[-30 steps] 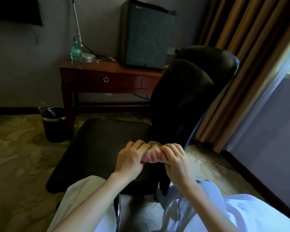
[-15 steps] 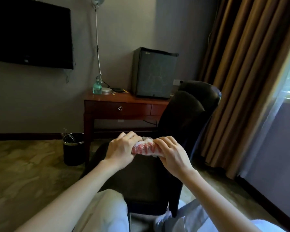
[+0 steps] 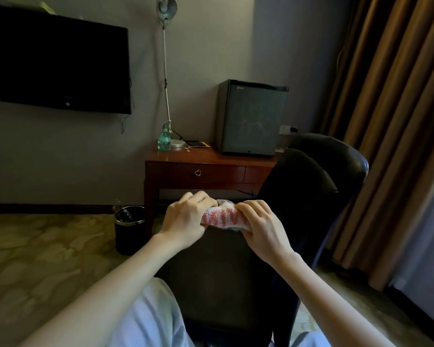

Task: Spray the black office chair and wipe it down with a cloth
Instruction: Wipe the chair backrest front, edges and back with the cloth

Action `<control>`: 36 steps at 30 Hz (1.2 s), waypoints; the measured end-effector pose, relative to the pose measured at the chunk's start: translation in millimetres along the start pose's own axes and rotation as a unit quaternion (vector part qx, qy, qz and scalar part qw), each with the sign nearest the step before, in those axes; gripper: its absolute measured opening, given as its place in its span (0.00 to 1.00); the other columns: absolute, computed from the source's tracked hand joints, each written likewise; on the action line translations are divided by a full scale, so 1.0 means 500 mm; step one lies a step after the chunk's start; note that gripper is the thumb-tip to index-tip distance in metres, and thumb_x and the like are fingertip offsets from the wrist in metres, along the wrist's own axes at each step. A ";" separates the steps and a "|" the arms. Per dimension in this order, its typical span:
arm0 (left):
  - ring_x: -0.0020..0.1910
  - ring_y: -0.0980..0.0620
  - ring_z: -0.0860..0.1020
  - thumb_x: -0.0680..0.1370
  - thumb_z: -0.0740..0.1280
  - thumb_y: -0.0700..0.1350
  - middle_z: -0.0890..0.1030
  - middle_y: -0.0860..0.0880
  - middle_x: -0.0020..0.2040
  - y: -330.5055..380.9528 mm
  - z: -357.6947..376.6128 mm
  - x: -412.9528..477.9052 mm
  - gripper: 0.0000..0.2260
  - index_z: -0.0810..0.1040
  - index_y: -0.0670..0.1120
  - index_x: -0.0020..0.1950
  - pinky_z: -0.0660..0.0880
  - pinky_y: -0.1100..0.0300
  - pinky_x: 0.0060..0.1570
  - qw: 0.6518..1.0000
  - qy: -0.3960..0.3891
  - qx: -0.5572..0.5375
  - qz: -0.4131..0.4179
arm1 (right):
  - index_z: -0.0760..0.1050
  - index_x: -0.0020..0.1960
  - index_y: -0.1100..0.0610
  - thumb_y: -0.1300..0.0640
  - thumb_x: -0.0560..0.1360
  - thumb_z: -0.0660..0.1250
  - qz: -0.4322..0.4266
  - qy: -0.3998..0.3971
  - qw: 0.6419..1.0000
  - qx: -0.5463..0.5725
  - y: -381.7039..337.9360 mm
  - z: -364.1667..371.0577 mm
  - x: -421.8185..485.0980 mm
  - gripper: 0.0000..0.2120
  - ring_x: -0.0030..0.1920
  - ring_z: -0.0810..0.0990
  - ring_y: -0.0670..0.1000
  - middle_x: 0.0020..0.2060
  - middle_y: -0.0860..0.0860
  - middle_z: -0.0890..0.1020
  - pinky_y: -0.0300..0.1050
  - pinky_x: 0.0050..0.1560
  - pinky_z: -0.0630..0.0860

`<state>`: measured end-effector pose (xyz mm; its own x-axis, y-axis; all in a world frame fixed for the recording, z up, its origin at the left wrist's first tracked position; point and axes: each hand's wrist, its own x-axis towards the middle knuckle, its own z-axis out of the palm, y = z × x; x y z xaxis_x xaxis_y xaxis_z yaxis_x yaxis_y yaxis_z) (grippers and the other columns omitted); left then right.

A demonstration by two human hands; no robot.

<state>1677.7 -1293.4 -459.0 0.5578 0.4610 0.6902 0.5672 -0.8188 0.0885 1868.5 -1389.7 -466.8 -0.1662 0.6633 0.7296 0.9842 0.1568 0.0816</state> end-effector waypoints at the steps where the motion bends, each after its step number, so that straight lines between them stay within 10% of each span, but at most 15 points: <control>1: 0.51 0.50 0.76 0.69 0.74 0.44 0.78 0.54 0.54 -0.005 -0.001 0.003 0.18 0.78 0.53 0.58 0.75 0.57 0.38 1.000 -0.001 0.001 0.001 | 0.75 0.61 0.58 0.60 0.66 0.75 -0.002 0.001 1.000 -0.001 0.000 0.001 0.005 0.24 0.56 0.76 0.54 0.55 0.53 0.79 0.48 0.52 0.78; 17: 0.51 0.52 0.76 0.69 0.74 0.46 0.77 0.55 0.55 -0.172 -0.029 0.119 0.20 0.76 0.54 0.60 0.76 0.57 0.37 0.999 -0.035 0.030 -0.008 | 0.74 0.61 0.57 0.60 0.66 0.76 -0.036 -0.010 0.999 0.025 0.016 0.094 0.203 0.25 0.56 0.76 0.54 0.55 0.52 0.79 0.47 0.51 0.79; 36: 0.60 0.50 0.72 0.73 0.71 0.51 0.72 0.54 0.62 -0.582 0.108 0.728 0.24 0.69 0.54 0.67 0.74 0.53 0.48 0.990 -0.135 0.033 0.021 | 0.75 0.61 0.58 0.60 0.64 0.78 0.002 -0.089 0.996 0.018 0.305 0.349 0.804 0.27 0.55 0.77 0.56 0.55 0.53 0.80 0.50 0.48 0.80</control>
<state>1748.5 -868.6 -272.2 0.7176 0.5093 0.4751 0.5738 -0.8189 0.0111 1941.4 -971.5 -279.7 -0.1727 0.7824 0.5984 0.9827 0.1777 0.0514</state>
